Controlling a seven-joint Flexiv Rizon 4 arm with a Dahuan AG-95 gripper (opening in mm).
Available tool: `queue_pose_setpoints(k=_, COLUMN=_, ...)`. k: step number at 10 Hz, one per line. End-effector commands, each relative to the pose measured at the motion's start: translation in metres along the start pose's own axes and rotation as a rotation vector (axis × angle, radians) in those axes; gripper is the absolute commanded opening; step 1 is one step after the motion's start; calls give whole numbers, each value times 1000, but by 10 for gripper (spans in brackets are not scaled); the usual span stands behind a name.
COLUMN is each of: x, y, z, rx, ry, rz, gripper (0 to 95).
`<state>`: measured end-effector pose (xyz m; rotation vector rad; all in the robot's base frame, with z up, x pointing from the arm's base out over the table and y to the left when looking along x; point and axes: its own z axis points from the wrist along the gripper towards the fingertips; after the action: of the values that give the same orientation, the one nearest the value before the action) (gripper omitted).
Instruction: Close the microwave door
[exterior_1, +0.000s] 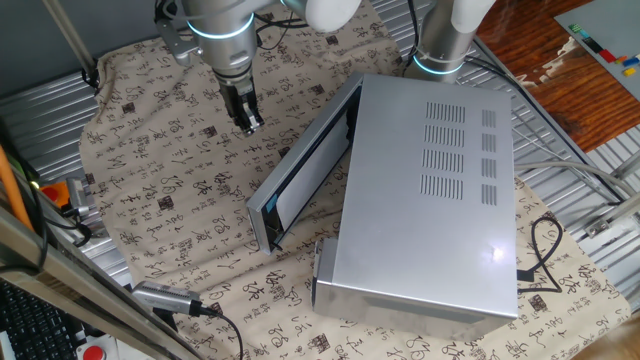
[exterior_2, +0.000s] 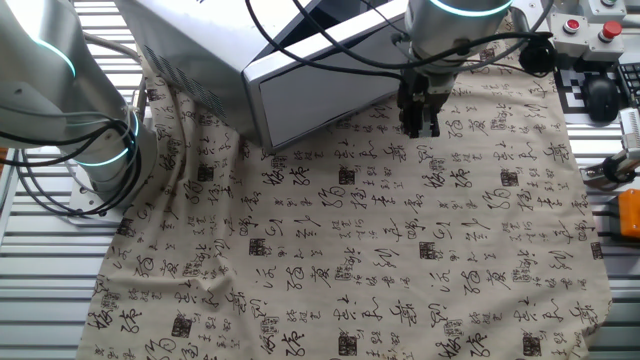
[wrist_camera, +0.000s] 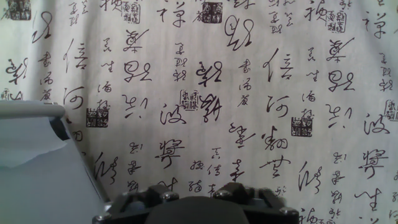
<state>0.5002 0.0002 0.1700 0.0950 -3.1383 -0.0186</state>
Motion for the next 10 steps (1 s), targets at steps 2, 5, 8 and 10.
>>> queue_pose_setpoints(k=2, x=0, y=0, z=0, rx=0, ry=0, rz=11, gripper=0)
queue_pose_setpoints(k=5, x=1, y=0, z=0, rx=0, ry=0, rz=-27, gripper=0)
queue_pose_setpoints(k=8, x=1, y=0, z=0, rx=1, ry=0, rz=-24, gripper=0)
queue_pose_setpoints(k=10, x=1, y=0, z=0, rx=1, ry=0, rz=-30, gripper=0)
